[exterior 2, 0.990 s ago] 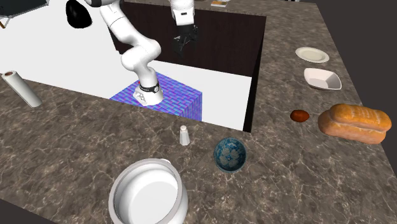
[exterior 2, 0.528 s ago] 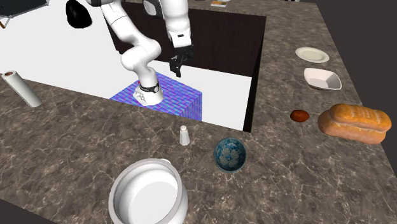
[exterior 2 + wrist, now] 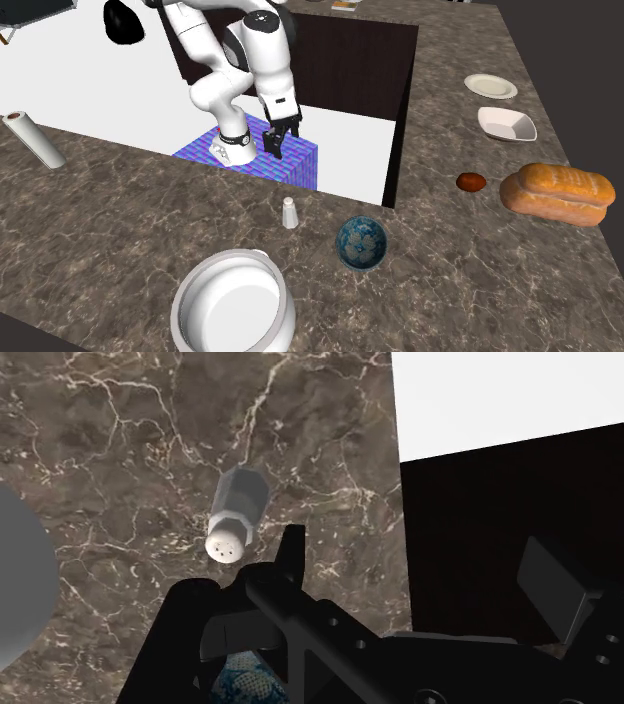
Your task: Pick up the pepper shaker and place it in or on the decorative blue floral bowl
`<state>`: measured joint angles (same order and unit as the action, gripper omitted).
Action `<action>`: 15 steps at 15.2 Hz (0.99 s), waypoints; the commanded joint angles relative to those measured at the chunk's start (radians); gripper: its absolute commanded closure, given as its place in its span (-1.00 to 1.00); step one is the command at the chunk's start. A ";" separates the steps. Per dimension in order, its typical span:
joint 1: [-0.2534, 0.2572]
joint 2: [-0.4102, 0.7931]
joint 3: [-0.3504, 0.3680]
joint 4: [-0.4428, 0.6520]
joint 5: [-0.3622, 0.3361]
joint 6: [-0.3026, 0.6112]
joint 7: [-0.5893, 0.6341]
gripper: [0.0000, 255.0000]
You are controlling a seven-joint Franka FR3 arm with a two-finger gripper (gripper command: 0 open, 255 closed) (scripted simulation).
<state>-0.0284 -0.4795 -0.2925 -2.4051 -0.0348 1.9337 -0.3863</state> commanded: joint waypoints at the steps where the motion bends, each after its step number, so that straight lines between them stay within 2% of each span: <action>1: 0.004 0.066 -0.037 0.023 0.003 0.045 -0.062 -1.00; 5: 0.011 0.206 -0.107 0.077 0.034 0.129 -0.191 -1.00; 10: 0.016 0.400 -0.176 0.176 0.121 0.206 -0.368 -1.00; 15: 0.018 0.435 -0.175 0.140 0.145 0.272 -0.385 -1.00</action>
<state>-0.0121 -0.0515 -0.4682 -2.2574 0.1054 2.1919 -0.7690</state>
